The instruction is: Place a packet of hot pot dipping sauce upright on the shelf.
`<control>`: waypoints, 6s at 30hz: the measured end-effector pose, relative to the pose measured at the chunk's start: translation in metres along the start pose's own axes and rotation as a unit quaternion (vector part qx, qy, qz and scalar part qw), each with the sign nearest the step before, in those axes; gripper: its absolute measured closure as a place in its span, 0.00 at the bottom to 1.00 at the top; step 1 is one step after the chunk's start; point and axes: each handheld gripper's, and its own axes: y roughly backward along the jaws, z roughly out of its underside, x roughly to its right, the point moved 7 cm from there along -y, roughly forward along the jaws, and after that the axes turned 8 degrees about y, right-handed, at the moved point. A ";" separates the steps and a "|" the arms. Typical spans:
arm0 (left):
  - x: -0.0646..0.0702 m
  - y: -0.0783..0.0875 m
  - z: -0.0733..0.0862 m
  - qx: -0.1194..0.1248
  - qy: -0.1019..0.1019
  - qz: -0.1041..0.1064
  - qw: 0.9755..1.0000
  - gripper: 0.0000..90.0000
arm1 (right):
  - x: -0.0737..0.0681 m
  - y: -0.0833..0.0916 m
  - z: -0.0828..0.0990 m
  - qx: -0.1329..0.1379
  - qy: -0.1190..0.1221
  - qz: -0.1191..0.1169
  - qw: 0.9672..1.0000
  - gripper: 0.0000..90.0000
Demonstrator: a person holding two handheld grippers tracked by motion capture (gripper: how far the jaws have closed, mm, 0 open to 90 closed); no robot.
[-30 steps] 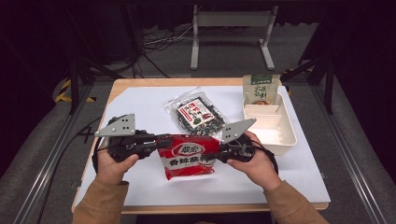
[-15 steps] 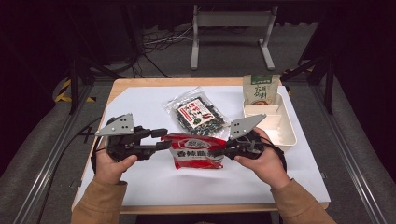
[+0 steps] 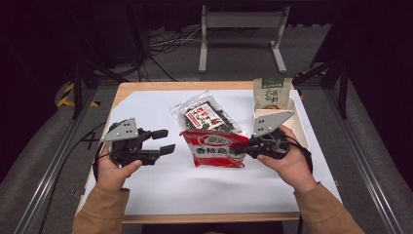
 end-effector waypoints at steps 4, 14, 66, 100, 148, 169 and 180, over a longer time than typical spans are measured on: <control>-0.011 -0.001 0.007 -0.008 0.005 -0.016 1.000 0.48 | 0.007 0.011 -0.001 0.008 -0.006 0.012 1.000 0.98; -0.026 -0.002 0.019 -0.011 0.024 -0.031 0.999 0.41 | 0.020 0.029 -0.002 0.010 -0.013 0.028 0.999 0.98; -0.077 -0.008 0.061 -0.051 0.066 -0.089 0.993 0.37 | 0.108 0.112 0.011 -0.016 -0.022 0.156 0.987 0.98; -0.085 0.001 0.077 -0.027 0.083 -0.133 0.987 0.12 | 0.160 0.128 0.058 -0.036 -0.044 0.188 0.981 0.98; -0.088 -0.005 0.083 -0.041 0.087 -0.132 0.987 0.12 | 0.197 0.084 0.124 -0.053 -0.095 0.181 0.977 0.97; -0.086 -0.020 0.076 -0.043 0.081 -0.114 0.989 0.12 | 0.191 0.088 0.161 -0.110 -0.150 0.213 0.959 0.98; -0.082 -0.025 0.073 -0.051 0.081 -0.112 0.989 0.12 | 0.189 0.088 0.161 -0.099 -0.162 0.219 0.957 0.91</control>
